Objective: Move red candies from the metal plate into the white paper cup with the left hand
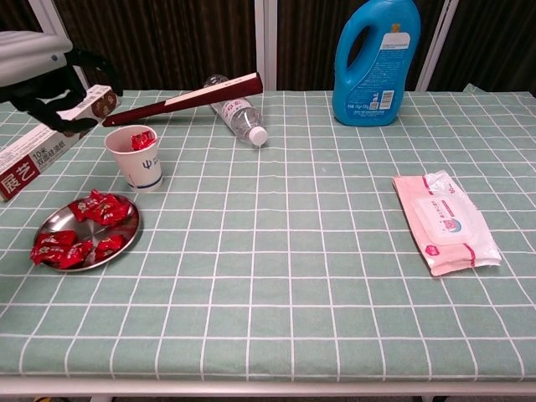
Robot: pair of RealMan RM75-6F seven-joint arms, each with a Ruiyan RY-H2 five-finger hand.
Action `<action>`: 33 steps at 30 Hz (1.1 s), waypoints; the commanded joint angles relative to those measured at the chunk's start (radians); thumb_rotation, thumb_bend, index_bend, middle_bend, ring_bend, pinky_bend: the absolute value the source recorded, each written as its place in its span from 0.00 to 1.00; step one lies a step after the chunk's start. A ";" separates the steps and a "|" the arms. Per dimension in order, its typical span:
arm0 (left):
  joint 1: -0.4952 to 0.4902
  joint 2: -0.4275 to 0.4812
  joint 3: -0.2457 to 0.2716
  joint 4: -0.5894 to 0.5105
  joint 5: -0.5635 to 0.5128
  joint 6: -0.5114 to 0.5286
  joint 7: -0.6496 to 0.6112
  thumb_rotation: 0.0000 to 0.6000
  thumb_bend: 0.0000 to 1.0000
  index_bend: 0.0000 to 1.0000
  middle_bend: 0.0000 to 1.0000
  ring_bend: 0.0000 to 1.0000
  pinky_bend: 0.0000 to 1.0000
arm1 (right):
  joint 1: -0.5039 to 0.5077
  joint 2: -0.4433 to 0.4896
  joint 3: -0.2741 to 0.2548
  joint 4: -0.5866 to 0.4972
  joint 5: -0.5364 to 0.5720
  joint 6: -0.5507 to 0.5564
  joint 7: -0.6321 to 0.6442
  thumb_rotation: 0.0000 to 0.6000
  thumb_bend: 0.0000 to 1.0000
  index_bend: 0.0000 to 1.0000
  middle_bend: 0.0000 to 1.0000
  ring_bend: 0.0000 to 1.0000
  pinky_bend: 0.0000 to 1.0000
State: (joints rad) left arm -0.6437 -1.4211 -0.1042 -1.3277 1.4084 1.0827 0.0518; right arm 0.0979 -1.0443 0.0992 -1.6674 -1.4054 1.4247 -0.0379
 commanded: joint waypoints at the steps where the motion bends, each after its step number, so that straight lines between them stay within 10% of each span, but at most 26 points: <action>1: 0.039 0.024 0.058 -0.028 0.076 0.045 -0.018 1.00 0.35 0.46 0.95 0.95 1.00 | 0.002 0.000 0.000 -0.003 -0.001 -0.002 -0.004 1.00 0.02 0.00 0.18 0.01 0.42; 10: 0.046 -0.058 0.141 0.049 0.126 -0.025 0.008 1.00 0.36 0.49 0.95 0.95 1.00 | 0.000 0.001 -0.002 -0.010 -0.004 0.003 -0.010 1.00 0.02 0.00 0.18 0.01 0.42; 33: 0.008 -0.038 0.131 0.007 -0.001 -0.213 0.135 1.00 0.37 0.45 0.94 0.95 1.00 | -0.005 0.002 -0.004 -0.014 -0.006 0.009 -0.011 1.00 0.02 0.00 0.18 0.01 0.42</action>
State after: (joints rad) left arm -0.6426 -1.4689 0.0267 -1.3088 1.4101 0.8589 0.1839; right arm 0.0930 -1.0427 0.0954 -1.6809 -1.4108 1.4341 -0.0492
